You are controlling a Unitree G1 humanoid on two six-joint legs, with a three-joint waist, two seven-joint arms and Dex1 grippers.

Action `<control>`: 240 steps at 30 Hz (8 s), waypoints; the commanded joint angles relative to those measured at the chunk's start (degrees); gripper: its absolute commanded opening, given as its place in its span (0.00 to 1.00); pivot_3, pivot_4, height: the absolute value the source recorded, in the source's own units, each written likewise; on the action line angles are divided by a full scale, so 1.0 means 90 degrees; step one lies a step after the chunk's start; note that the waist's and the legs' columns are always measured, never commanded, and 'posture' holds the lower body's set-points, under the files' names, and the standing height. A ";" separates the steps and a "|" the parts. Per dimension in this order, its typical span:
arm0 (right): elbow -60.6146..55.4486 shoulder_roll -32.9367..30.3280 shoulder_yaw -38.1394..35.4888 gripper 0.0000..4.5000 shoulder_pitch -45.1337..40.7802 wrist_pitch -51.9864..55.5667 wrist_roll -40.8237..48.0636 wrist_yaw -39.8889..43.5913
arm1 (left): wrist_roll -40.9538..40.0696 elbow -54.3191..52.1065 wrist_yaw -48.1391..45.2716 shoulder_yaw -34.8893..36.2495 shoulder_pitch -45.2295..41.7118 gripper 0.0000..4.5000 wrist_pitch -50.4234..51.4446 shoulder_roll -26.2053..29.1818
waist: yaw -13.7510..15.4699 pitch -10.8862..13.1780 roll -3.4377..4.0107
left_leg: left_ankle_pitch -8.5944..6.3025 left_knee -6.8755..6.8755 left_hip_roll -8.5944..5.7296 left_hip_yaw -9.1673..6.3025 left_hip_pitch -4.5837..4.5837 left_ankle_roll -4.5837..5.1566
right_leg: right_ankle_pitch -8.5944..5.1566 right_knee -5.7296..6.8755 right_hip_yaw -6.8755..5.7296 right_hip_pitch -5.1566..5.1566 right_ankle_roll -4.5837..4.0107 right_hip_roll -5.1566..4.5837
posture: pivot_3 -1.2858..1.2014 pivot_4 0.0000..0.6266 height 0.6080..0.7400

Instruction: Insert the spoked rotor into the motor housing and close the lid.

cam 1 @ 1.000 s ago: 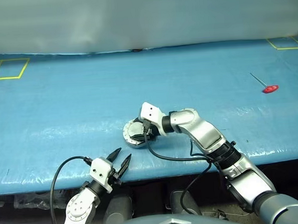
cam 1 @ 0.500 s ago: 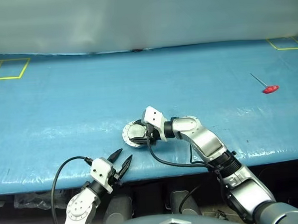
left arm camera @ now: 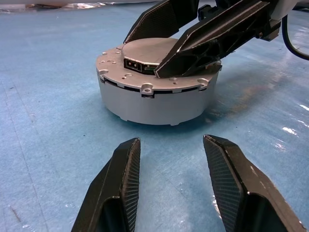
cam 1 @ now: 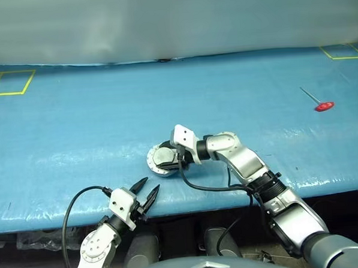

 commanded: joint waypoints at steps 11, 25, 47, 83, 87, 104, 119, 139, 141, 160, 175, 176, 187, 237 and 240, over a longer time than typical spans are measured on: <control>0.0380 0.0176 -0.0394 0.68 0.0170 -0.0640 0.0117 0.0192 | -0.0084 0.0026 -0.0066 -0.0049 0.0017 0.50 -0.0166 -0.0036 | 0.0009 0.0000 0.0000 | 0.0000 0.0000 -0.0001 0.0000 0.0000 0.0000 | 0.0001 0.0000 0.0000 0.0000 0.0000 -0.0001 | 0.52 0.24 1.00; 0.0128 0.0136 0.0002 0.68 0.0196 -0.0055 -0.0385 -0.0031 | -0.0063 -0.0012 -0.0054 -0.0057 0.0015 0.50 -0.0130 -0.0025 | 0.0010 -0.0003 0.0004 | 0.0000 0.0001 -0.0001 -0.0001 0.0018 0.0000 | -0.0004 -0.0002 0.0000 0.0001 -0.0006 -0.0005 | 0.52 0.24 1.00; -0.0004 0.0276 0.0037 0.68 0.0171 0.0802 -0.0604 -0.0575 | -0.0082 -0.0189 0.0058 -0.0140 0.0010 0.50 0.0064 -0.0039 | 0.0004 -0.0011 0.0015 | 0.0000 0.0001 0.0003 -0.0001 0.0024 0.0000 | -0.0004 0.0001 0.0000 0.0001 -0.0007 -0.0003 | 0.52 0.24 1.00; 0.0192 0.0150 0.0229 0.68 0.0115 0.0258 -0.0848 -0.0702 | -0.3882 -0.1864 0.0685 0.2053 -0.2146 0.50 0.5079 0.1294 | -0.0004 -0.0016 0.0016 | 0.0008 0.0008 0.0002 -0.0012 0.0048 -0.0011 | 0.0000 0.0006 -0.0007 0.0026 0.0000 0.0023 | 0.52 0.24 1.00; 0.0215 0.0164 0.0223 0.68 0.0085 0.0250 -0.0848 -0.0707 | -0.4267 -0.1422 0.0914 0.1904 -0.2801 0.50 0.6278 0.1406 | -0.0021 -0.0014 0.0015 | 0.0009 0.0000 0.0000 -0.0014 0.0087 -0.0013 | 0.0001 0.0004 -0.0006 0.0086 0.0001 0.0029 | 0.52 0.24 1.00; 0.0158 0.0139 0.0202 0.68 0.0103 0.0250 -0.0882 -0.0745 | -0.3812 -0.0667 0.0656 0.1867 -0.3540 0.00 0.6905 0.1621 | -0.0020 -0.0011 0.0011 | 0.0012 -0.0034 -0.0001 -0.0026 0.0117 -0.0031 | -0.0016 -0.0002 0.0009 0.0087 -0.0025 0.0009 | 0.52 0.24 1.00; 0.0135 0.0112 0.0235 0.68 0.0139 0.0248 -0.0903 -0.0721 | -0.3694 -0.0408 0.0291 0.1310 -0.4078 0.00 0.7452 0.1634 | -0.0011 -0.0010 0.0009 | 0.0014 -0.0044 0.0000 -0.0033 0.0117 -0.0034 | -0.0018 -0.0007 0.0008 0.0089 -0.0029 0.0009 | 0.52 0.24 1.00; 0.0013 0.0030 0.0255 0.68 0.0240 0.0240 -0.0895 -0.0769 | -0.3259 -0.0168 0.0597 0.1216 -0.4064 0.00 0.8034 0.1604 | 0.0002 -0.0012 0.0010 | 0.0016 -0.0067 -0.0001 -0.0048 0.0123 -0.0039 | -0.0018 -0.0036 0.0000 0.0095 -0.0026 0.0007 | 0.52 0.24 1.00; 0.0011 0.0026 0.0258 0.68 0.0238 0.0245 -0.0890 -0.0761 | -0.3244 -0.0197 0.0590 0.1245 -0.4000 0.00 0.8041 0.1616 | 0.0004 -0.0012 0.0010 | 0.0017 -0.0079 -0.0001 -0.0049 0.0125 -0.0041 | -0.0018 -0.0046 -0.0001 0.0096 -0.0026 0.0007 | 0.52 0.24 1.00; -0.0167 -0.0048 0.0270 0.68 0.0334 0.0509 -0.0751 -0.0545 | -0.3222 -0.0181 0.0343 0.0761 -0.4345 0.00 0.8108 0.1085 | 0.0055 -0.0012 0.0010 | 0.0019 -0.0098 -0.0010 -0.0066 0.0122 -0.0044 | -0.0013 -0.0087 -0.0016 0.0109 -0.0018 0.0004 | 0.52 0.24 1.00; -0.1331 -0.0652 -0.0268 1.00 0.1121 0.1165 -0.0377 -0.0576 | -0.3049 -0.0260 0.0155 0.0585 -0.4249 0.00 0.8221 0.1179 | 0.0212 -0.0016 0.0013 | -0.0017 -0.0104 -0.0021 -0.0081 0.0111 -0.0032 | -0.0034 -0.0097 -0.0028 0.0110 0.0013 -0.0008 | 0.52 0.24 1.00; -0.1432 -0.0713 -0.0300 1.00 0.1194 0.1143 -0.0363 -0.0592 | -0.3047 -0.0268 0.0149 0.0584 -0.4243 0.00 0.8224 0.1182 | 0.0220 -0.0017 0.0013 | -0.0024 -0.0103 -0.0023 -0.0082 0.0110 -0.0031 | -0.0039 -0.0098 -0.0029 0.0110 0.0019 -0.0011 | 0.52 0.24 1.00; -0.2995 -0.1404 -0.1113 1.00 0.2209 0.1902 0.0525 -0.0616 | -0.2931 -0.0266 0.0025 0.0454 -0.4276 0.00 0.8181 0.1186 | 0.0285 -0.0016 0.0012 | -0.0047 -0.0096 -0.0025 -0.0088 0.0090 -0.0025 | -0.0058 -0.0106 -0.0043 0.0106 0.0028 -0.0022 | 0.52 0.24 1.00; -0.2200 0.2737 -0.5492 1.00 0.2274 0.7713 0.5311 -0.5038 | -0.2910 -0.0501 -0.0122 0.0465 -0.4047 0.00 0.8060 0.1341 | 0.0155 -0.0065 0.0078 | -0.0043 -0.0082 -0.0028 -0.0094 0.0041 -0.0018 | -0.0037 -0.0092 -0.0051 0.0092 -0.0002 0.0023 | 0.52 0.24 1.00; -0.2143 0.2802 -0.5423 1.00 0.2303 0.7631 0.5309 -0.5119 | -0.2910 -0.0496 -0.0126 0.0459 -0.4049 0.00 0.8062 0.1344 | 0.0153 -0.0067 0.0079 | -0.0043 -0.0082 -0.0028 -0.0093 0.0042 -0.0017 | -0.0037 -0.0092 -0.0051 0.0092 -0.0002 0.0024 | 0.52 0.24 1.00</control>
